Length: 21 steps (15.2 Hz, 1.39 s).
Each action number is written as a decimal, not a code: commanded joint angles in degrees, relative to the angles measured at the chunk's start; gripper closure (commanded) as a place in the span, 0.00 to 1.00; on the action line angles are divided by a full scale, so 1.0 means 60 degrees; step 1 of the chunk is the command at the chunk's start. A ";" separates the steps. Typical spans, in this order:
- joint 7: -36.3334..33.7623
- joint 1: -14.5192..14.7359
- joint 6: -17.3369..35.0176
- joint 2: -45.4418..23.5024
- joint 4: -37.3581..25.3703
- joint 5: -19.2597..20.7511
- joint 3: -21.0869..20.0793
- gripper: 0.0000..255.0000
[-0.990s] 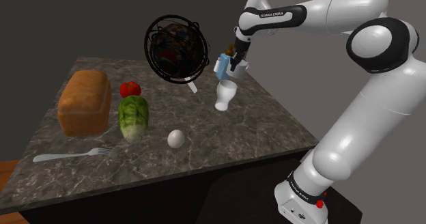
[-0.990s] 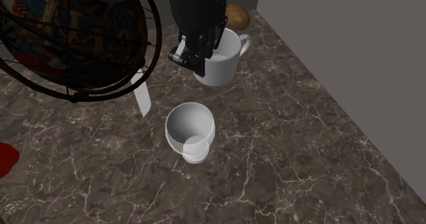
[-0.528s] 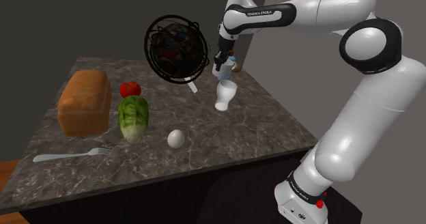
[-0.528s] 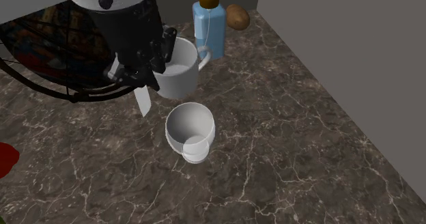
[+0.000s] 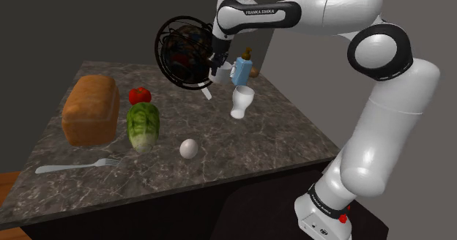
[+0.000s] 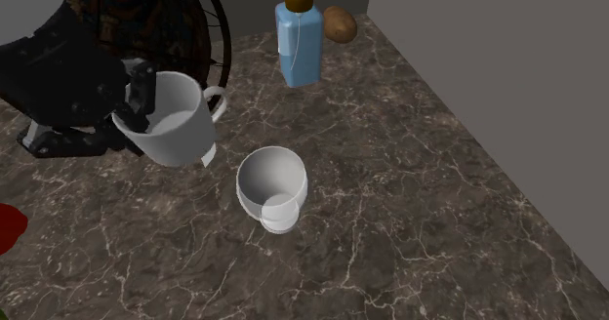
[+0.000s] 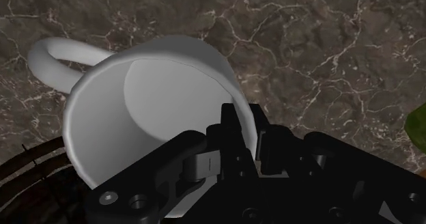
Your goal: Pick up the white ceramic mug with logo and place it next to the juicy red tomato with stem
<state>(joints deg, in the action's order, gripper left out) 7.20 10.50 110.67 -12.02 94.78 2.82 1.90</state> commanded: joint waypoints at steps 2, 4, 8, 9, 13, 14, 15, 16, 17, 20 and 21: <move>-0.0538 0.0324 -0.0250 -0.0613 -0.0841 0.0066 -0.0192 1.00; -0.0887 0.0558 -0.0473 -0.1059 -0.1489 0.0119 -0.0309 1.00; -0.1535 0.1043 -0.1040 -0.2104 -0.3060 0.0231 -0.0500 1.00; -0.1685 0.1168 -0.1215 -0.2406 -0.3527 0.0261 -0.0539 1.00; -0.2228 0.1693 -0.2146 -0.3884 -0.5895 0.0377 -0.0652 1.00; -0.2343 0.1835 -0.2477 -0.4371 -0.6705 0.0405 -0.0667 1.00; -0.2479 0.2038 -0.3085 -0.5221 -0.8152 0.0443 -0.0680 1.00; -0.2493 0.2033 -0.2885 -0.5124 -0.7853 0.0438 -0.0675 1.00; -0.2506 0.2026 -0.2698 -0.5044 -0.7587 0.0437 -0.0676 1.00; -0.2543 0.2006 -0.2187 -0.4870 -0.6900 0.0440 -0.0680 1.00; -0.2555 0.2001 -0.2030 -0.4829 -0.6701 0.0441 -0.0681 1.00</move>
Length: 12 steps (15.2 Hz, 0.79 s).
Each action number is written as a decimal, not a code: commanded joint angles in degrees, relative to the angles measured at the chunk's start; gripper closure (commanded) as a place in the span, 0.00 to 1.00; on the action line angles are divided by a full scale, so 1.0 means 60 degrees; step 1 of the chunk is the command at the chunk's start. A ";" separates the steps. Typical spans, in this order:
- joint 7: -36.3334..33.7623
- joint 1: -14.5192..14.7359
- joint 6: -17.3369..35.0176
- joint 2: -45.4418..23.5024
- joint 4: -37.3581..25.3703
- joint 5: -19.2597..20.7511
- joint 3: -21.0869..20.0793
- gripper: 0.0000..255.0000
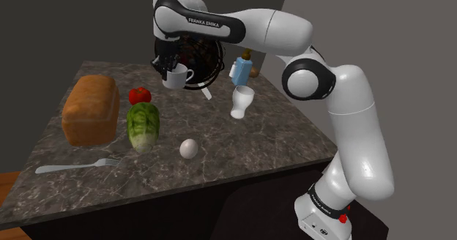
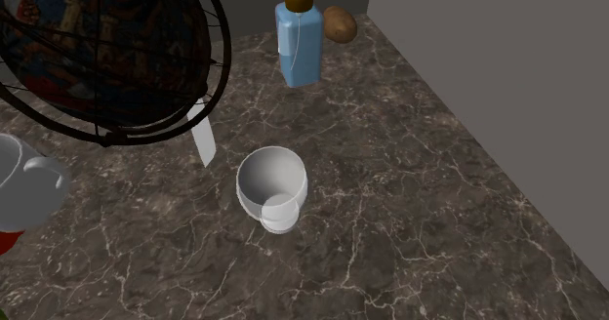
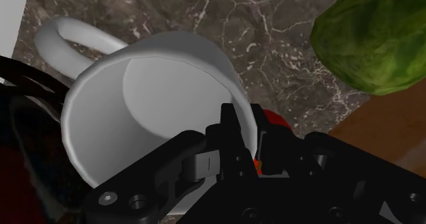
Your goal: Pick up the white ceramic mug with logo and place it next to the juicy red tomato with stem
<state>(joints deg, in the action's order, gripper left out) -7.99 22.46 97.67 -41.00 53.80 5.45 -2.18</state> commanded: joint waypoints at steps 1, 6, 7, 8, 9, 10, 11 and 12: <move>-0.0034 0.0002 0.0289 0.0035 0.0315 0.0005 -0.0002 1.00; -0.0085 -0.0018 0.0991 0.0125 0.1111 0.0016 -0.0003 1.00; -0.0095 -0.0021 0.1123 0.0130 0.1247 0.0018 -0.0003 1.00; -0.0105 -0.0024 0.1251 0.0131 0.1377 0.0021 -0.0002 1.00; -0.0114 -0.0026 0.1377 0.0129 0.1501 0.0024 -0.0002 1.00; -0.0123 -0.0029 0.1501 0.0123 0.1620 0.0027 -0.0001 1.00; -0.0132 -0.0031 0.1623 0.0114 0.1733 0.0030 0.0000 1.00; -0.0142 -0.0033 0.1743 0.0102 0.1841 0.0034 0.0001 1.00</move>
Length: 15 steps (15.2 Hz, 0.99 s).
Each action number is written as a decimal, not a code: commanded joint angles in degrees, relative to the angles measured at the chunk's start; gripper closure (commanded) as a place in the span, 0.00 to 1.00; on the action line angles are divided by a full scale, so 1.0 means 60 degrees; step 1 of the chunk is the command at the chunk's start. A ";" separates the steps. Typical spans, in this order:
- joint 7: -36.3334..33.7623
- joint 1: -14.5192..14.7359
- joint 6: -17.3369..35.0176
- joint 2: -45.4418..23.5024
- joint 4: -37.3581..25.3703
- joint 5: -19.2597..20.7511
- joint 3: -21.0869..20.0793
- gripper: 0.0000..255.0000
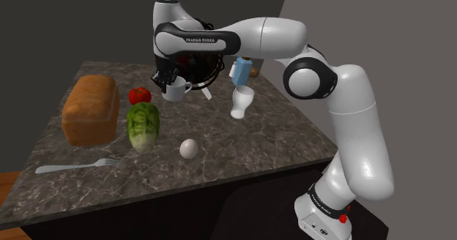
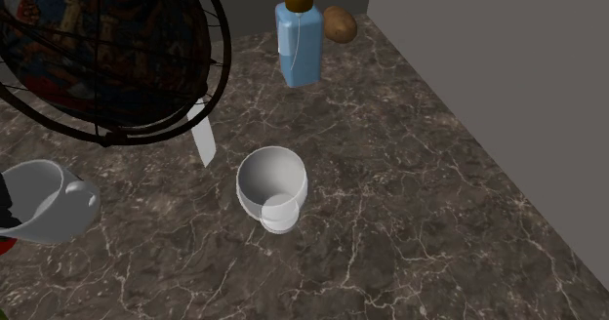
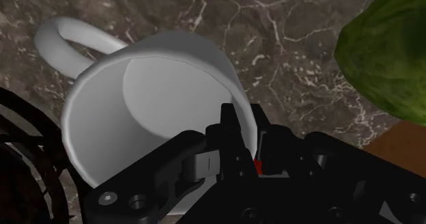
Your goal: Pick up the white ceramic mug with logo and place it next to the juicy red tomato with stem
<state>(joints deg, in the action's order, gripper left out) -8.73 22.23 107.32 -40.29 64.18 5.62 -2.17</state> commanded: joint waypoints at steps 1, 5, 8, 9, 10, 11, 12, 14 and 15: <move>-0.0028 0.0003 0.0251 -0.0030 0.0214 0.0009 0.0001 1.00; -0.0063 -0.0003 0.0705 -0.0117 0.0582 0.0024 0.0007 1.00; -0.0089 -0.0006 0.1029 -0.0209 0.0815 0.0036 0.0012 1.00; -0.0095 -0.0006 0.1101 -0.0232 0.0864 0.0039 0.0013 1.00; -0.0095 -0.0006 0.1102 -0.0231 0.0867 0.0039 0.0013 1.00; -0.0095 -0.0006 0.1101 -0.0232 0.0865 0.0039 0.0013 1.00; -0.0095 -0.0006 0.1101 -0.0232 0.0864 0.0039 0.0013 1.00; -0.0095 -0.0006 0.1101 -0.0232 0.0864 0.0039 0.0013 1.00; -0.0095 -0.0006 0.1101 -0.0232 0.0864 0.0039 0.0013 1.00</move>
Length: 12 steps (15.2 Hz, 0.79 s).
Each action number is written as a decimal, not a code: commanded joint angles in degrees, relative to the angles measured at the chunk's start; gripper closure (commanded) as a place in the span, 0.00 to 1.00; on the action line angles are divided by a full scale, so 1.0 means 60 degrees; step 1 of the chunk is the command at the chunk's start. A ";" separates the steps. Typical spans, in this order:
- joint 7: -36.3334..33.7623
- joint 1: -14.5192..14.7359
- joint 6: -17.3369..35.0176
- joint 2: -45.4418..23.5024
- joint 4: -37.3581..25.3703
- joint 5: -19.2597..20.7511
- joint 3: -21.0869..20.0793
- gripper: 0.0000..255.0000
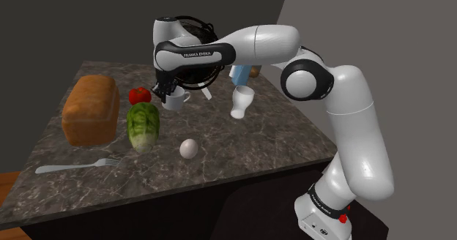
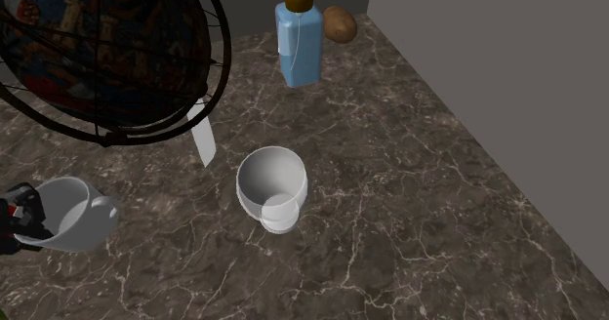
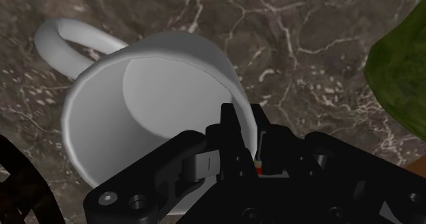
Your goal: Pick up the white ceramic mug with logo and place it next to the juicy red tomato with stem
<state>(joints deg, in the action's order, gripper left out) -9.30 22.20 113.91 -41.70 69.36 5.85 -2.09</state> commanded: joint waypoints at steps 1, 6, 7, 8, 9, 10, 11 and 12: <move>0.0000 0.0000 0.0003 0.0001 0.0001 0.0000 0.0000 1.00; 0.0001 -0.0001 0.0003 0.0001 0.0001 0.0000 0.0000 0.00; 0.0001 -0.0001 0.0003 0.0001 0.0001 0.0000 0.0000 0.00; 0.0001 -0.0001 0.0003 0.0001 0.0001 0.0000 0.0000 0.00; 0.0008 0.0011 -0.0243 0.0113 -0.0133 -0.0008 -0.0006 0.00; 0.0015 0.0023 -0.0497 0.0211 -0.0289 -0.0016 -0.0012 0.00; 0.0023 0.0036 -0.0761 0.0295 -0.0468 -0.0024 -0.0018 0.00; 0.0030 0.0047 -0.0975 0.0351 -0.0627 -0.0029 -0.0022 0.00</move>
<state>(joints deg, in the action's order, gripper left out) -9.14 22.46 108.95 -40.58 65.43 5.71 -2.19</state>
